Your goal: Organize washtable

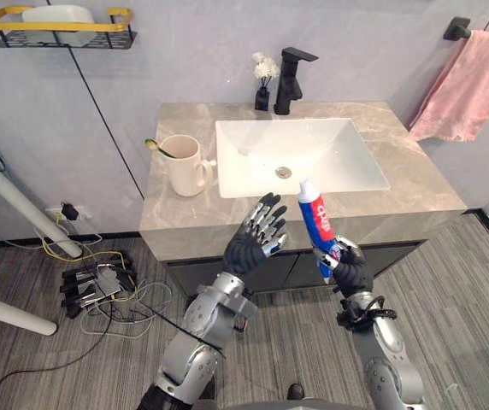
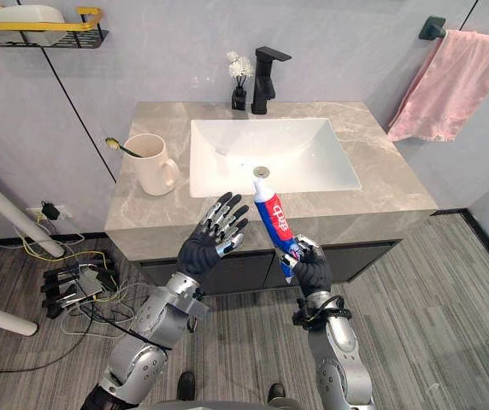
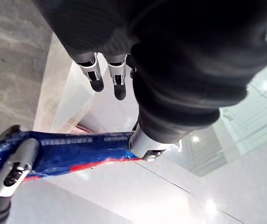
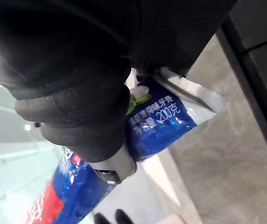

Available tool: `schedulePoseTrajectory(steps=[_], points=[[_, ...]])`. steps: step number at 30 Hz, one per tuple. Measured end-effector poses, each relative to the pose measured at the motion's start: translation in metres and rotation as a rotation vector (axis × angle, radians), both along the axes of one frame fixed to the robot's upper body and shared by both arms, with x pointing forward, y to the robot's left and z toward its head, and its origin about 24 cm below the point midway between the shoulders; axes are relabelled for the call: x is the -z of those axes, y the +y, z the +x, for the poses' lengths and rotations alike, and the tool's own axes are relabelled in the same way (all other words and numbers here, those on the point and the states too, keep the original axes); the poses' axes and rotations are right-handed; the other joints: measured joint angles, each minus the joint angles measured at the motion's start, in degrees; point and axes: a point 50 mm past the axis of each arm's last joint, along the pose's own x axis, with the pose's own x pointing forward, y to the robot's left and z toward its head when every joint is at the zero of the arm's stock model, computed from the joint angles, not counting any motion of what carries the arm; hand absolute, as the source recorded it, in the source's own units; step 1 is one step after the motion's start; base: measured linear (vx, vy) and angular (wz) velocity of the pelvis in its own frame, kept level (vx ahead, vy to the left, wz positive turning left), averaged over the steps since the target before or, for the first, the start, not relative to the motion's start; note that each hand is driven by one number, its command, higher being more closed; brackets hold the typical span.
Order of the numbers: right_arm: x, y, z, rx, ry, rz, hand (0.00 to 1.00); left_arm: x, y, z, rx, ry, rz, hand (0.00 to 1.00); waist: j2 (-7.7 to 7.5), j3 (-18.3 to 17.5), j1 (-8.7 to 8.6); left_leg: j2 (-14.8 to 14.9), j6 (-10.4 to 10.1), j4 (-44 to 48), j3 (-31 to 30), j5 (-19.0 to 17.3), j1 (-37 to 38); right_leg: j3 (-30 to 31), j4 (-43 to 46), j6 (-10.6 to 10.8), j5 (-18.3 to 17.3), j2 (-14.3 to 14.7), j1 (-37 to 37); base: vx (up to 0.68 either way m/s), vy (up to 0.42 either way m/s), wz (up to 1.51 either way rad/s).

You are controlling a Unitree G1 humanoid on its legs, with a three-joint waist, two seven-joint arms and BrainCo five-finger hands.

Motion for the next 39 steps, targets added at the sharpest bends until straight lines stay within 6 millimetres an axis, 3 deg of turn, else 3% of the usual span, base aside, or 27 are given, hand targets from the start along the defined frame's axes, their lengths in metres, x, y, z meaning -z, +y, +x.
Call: schedulePoseTrajectory(steps=[28, 39], points=[[0.001, -0.002, 0.001, -0.046, -0.015, -0.182, 1.0, -0.003, -0.012, -0.003, 0.077, -0.012, 0.003, 0.0, 0.58, -0.9, 0.05, 0.0, 0.0, 0.0, 1.2, 0.0, 0.4, 1.4, -0.8, -0.1, 0.6, 0.0, -0.1, 0.0, 0.0, -0.02], [-0.017, -0.005, 0.016, -0.042, -0.098, -0.254, 1.0, -0.004, -0.019, -0.002, 0.111, -0.013, -0.044, 0.0, 0.41, -1.1, 0.15, 0.1, 0.0, 0.0, 2.2, 0.0, 0.1, 2.7, -0.9, 0.0, 1.0, 0.0, -1.0, -0.02, -0.001, -0.05]])
